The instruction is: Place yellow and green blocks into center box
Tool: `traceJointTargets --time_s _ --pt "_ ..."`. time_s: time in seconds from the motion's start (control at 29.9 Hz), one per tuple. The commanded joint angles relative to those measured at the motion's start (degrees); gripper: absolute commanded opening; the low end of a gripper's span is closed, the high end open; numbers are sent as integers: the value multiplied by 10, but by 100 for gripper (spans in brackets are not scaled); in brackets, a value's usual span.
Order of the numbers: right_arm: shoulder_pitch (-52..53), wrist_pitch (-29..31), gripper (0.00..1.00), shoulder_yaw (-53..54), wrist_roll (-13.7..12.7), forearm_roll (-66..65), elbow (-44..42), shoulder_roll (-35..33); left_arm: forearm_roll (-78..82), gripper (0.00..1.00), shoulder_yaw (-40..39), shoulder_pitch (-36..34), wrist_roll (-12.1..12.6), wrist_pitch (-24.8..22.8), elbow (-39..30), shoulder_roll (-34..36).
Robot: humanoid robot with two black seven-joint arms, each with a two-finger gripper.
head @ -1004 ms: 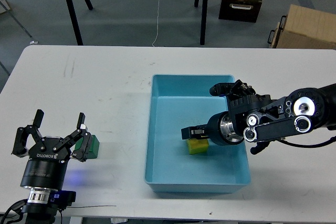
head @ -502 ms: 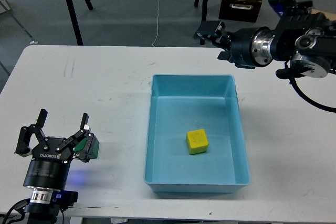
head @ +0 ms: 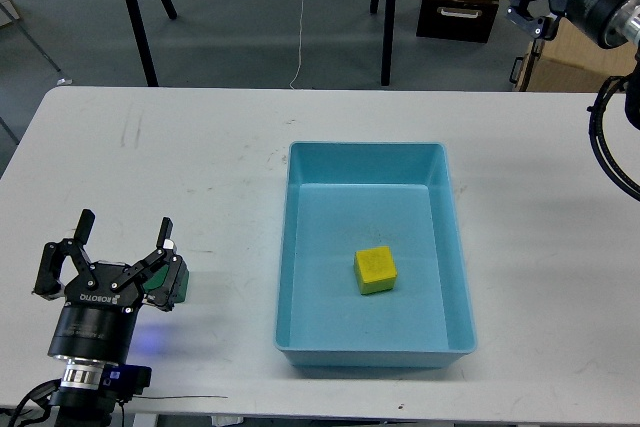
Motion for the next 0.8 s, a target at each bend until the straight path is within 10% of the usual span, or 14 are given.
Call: traceJointTargets --time_s 0.0,0.3,0.77 --pt "-92 54 97 79 -2 109 0 -11 0 100 0 0 0 0 1 0" --pt "-379 282 97 244 22 149 62 -16 3 100 -1 0 0 0 1 0" --pt "-709 287 97 419 67 152 152 179 1 100 -14 -3 -3 0 1 0"
